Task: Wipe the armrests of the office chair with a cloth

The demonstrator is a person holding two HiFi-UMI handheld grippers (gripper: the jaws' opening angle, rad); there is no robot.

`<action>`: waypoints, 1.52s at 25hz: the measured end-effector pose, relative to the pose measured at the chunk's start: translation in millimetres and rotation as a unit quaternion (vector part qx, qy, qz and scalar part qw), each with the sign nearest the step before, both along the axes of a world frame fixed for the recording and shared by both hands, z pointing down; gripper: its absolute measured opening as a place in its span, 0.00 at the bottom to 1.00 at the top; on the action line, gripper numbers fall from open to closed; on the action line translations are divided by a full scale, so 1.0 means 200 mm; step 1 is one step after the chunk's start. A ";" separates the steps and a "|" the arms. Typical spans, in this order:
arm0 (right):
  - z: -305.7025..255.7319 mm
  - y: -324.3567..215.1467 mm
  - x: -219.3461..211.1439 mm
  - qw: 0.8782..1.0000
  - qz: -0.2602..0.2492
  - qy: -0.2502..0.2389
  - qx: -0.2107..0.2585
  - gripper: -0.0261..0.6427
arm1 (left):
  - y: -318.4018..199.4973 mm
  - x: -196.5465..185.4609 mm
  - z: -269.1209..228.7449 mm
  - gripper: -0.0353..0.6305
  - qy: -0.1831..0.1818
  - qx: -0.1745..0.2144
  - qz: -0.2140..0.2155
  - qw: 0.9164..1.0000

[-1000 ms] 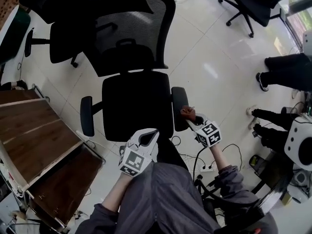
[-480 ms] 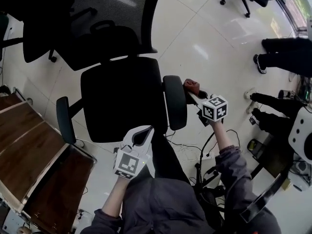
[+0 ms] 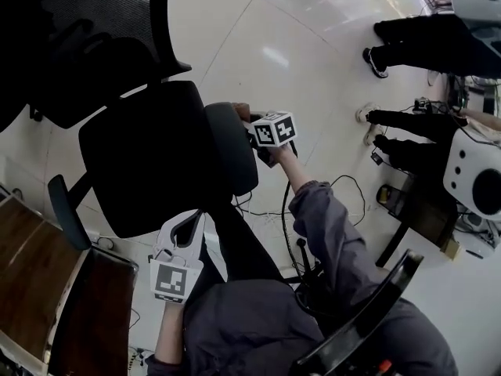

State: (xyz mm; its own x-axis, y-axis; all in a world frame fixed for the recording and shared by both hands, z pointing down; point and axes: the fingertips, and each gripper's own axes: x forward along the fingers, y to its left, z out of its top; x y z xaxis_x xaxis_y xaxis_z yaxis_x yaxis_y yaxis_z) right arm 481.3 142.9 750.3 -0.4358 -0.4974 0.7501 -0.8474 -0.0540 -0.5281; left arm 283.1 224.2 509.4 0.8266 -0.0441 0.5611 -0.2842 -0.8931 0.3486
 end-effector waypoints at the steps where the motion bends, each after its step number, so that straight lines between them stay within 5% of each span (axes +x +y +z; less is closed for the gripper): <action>1: 0.00 -0.01 -0.01 1.000 0.000 -0.003 0.001 0.12 | 0.00 0.00 0.00 0.08 0.000 0.000 0.000 1.000; 17: -0.58 0.28 0.06 0.996 -0.015 -0.022 0.089 0.12 | 0.05 0.04 -0.06 0.08 0.008 -0.005 0.002 1.000; 32: 0.21 0.01 -0.02 0.998 -0.024 -0.037 -0.034 0.12 | 0.04 0.00 -0.05 0.08 -0.007 -0.026 -0.015 1.000; 38: 0.29 -0.05 -0.06 0.998 -0.026 -0.044 -0.040 0.12 | 0.00 -0.03 -0.02 0.08 -0.011 -0.036 -0.023 0.999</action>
